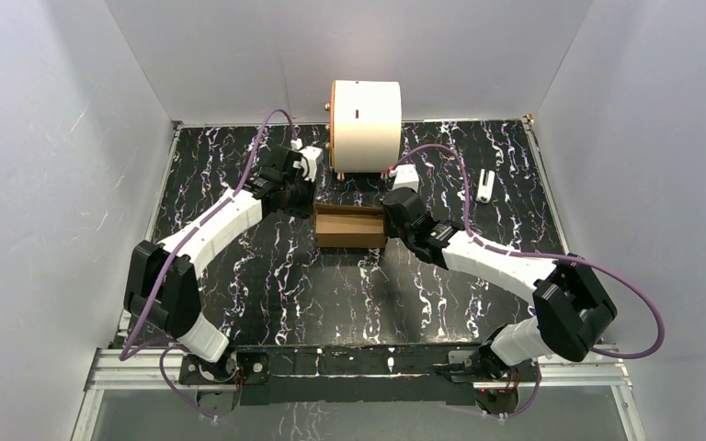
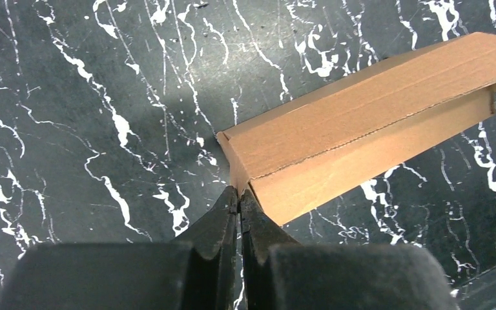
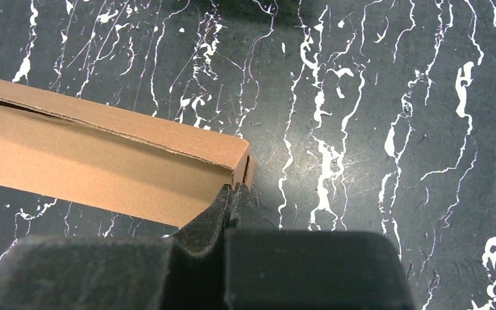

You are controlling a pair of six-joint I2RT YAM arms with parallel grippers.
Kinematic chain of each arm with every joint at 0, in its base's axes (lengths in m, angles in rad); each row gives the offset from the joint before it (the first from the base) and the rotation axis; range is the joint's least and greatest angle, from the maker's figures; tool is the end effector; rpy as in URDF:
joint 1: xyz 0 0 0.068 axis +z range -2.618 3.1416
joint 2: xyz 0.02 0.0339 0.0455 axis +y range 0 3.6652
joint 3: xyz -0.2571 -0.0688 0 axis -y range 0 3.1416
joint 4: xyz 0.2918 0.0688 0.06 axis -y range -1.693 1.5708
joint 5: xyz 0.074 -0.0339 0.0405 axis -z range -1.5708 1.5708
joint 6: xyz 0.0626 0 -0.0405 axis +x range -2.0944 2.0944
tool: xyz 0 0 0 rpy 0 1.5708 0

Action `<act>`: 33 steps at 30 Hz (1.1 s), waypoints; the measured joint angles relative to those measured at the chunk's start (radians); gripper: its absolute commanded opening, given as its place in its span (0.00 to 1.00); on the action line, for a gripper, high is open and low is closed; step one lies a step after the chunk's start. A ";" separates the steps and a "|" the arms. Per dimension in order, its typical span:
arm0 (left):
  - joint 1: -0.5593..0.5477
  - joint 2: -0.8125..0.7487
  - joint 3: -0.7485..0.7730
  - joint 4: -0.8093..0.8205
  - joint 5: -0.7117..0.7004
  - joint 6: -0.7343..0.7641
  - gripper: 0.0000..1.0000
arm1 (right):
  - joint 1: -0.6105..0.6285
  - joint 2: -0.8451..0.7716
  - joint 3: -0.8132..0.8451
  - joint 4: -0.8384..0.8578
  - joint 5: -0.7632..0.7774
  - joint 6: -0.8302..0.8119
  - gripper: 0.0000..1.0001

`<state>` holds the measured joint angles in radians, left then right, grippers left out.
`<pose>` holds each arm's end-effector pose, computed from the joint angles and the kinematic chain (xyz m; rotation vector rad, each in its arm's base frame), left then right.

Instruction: Fold the paper box

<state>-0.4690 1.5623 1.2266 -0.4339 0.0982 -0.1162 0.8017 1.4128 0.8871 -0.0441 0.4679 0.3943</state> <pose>0.3638 -0.1912 0.2363 0.4647 2.3256 -0.4012 0.2786 0.2472 0.2028 -0.1540 2.0755 0.2290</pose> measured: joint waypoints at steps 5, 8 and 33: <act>0.000 0.003 0.028 -0.022 0.018 -0.037 0.00 | 0.000 0.001 0.000 -0.001 0.003 0.000 0.00; 0.001 0.003 0.040 -0.034 0.024 -0.068 0.00 | 0.000 0.002 0.000 -0.002 0.003 0.000 0.00; 0.000 0.056 0.106 -0.167 -0.045 -0.168 0.00 | 0.052 0.055 0.056 -0.050 0.008 0.023 0.43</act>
<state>-0.4690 1.6180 1.3323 -0.6014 0.0532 -0.2844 0.8536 1.4677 0.9428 -0.0940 0.4759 0.4171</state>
